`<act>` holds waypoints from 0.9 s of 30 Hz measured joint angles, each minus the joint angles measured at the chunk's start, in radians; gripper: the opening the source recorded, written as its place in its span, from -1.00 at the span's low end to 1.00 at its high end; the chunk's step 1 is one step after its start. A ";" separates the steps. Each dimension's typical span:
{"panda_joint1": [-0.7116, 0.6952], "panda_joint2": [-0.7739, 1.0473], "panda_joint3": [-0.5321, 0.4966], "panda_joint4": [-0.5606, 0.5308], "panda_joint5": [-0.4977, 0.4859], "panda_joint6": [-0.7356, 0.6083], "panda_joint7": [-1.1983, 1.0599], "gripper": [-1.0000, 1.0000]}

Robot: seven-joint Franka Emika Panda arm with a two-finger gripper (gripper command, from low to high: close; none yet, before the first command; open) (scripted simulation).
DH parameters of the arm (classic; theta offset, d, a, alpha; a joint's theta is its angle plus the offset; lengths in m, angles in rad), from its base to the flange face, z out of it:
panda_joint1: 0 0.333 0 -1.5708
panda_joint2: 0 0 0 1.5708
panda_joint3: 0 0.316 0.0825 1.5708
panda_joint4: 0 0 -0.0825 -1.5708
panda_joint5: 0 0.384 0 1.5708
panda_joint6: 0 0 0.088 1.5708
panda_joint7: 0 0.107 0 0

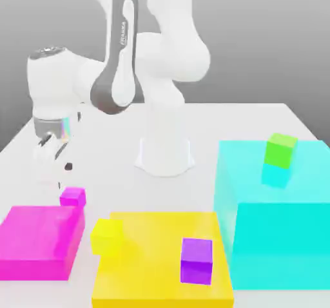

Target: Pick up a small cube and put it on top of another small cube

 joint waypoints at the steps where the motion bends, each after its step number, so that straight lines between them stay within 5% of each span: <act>1: -0.007 0.036 0.006 0.004 0.019 0.029 -0.009 0.00; 6: -0.103 0.216 0.120 0.033 0.074 0.177 -0.045 0.00; 7: -0.122 0.250 0.137 0.039 0.071 0.205 -0.045 -1.00; 14: -0.129 0.258 0.143 0.041 0.067 0.213 -0.042 -1.00; 23: -0.082 -0.028 0.090 -0.005 0.016 -0.028 -0.004 -1.00; 27: 0.016 -0.020 0.131 0.110 0.022 -0.114 -0.050 -1.00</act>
